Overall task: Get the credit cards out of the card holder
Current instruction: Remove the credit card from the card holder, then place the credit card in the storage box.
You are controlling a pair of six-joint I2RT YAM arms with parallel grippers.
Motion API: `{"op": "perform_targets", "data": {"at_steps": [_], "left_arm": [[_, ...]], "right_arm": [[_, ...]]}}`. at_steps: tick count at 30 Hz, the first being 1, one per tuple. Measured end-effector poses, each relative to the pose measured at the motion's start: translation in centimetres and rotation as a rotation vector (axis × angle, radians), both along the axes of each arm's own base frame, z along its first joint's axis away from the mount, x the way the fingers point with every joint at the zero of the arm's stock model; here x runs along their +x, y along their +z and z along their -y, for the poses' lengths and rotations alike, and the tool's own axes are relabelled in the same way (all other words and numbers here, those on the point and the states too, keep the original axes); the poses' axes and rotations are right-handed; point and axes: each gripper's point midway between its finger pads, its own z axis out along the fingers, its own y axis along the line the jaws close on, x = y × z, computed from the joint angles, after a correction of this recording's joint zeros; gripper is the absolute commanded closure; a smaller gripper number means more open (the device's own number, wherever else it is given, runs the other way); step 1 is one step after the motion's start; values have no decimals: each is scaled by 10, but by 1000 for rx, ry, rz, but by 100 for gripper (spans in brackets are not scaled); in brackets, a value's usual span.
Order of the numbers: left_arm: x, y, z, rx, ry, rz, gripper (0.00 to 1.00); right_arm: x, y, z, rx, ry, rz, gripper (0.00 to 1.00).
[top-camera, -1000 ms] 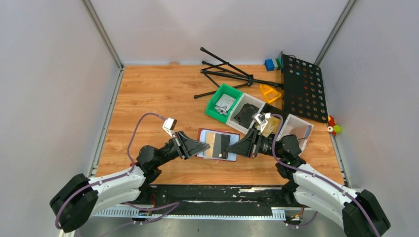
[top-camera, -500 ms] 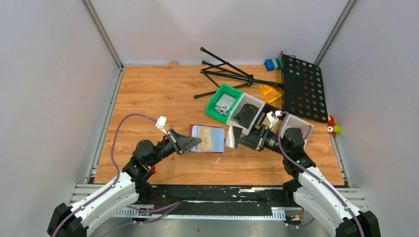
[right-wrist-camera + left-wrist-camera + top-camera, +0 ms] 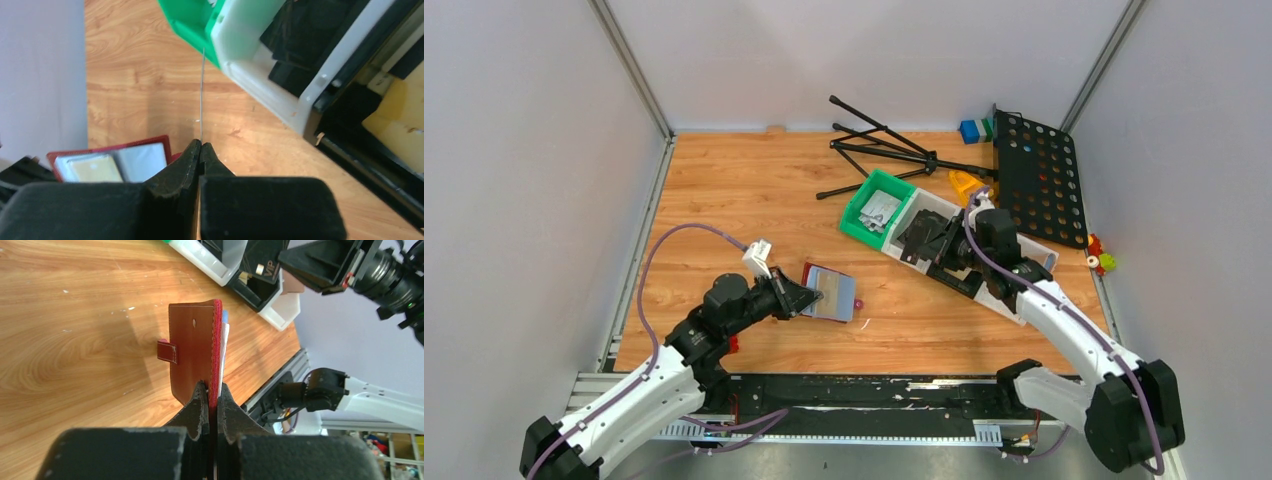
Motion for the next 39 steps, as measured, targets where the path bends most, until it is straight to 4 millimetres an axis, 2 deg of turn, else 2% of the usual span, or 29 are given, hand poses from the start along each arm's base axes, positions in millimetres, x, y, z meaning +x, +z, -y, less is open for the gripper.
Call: {"op": "perform_targets", "data": {"at_steps": [10,17,20,23,27,31,33,36,39], "left_arm": [[0,-4,-4,109,-30,27,100],[-1,-10,-6,150,-43,27,100],[-1,-8,-6,156,-46,29,100],[-1,-7,-6,158,-48,35,100],[-2,-9,-7,167,-51,36,100],[-2,-9,-7,170,-53,38,100],[-1,-10,-7,171,-53,37,100],[-1,-15,-6,187,-59,25,100],[0,-24,-5,220,-73,5,100]], "right_arm": [[49,-20,15,-152,-91,-45,100],[92,-31,20,-260,-104,-68,97],[103,-40,29,-295,-114,-101,88],[111,-51,38,-326,-121,-142,65],[111,-61,47,-355,-106,-177,58],[110,-54,48,-366,-91,-158,46],[107,-43,46,-359,-76,-136,38],[98,-12,38,-316,-28,-62,24],[80,19,22,-252,44,33,22]]}}
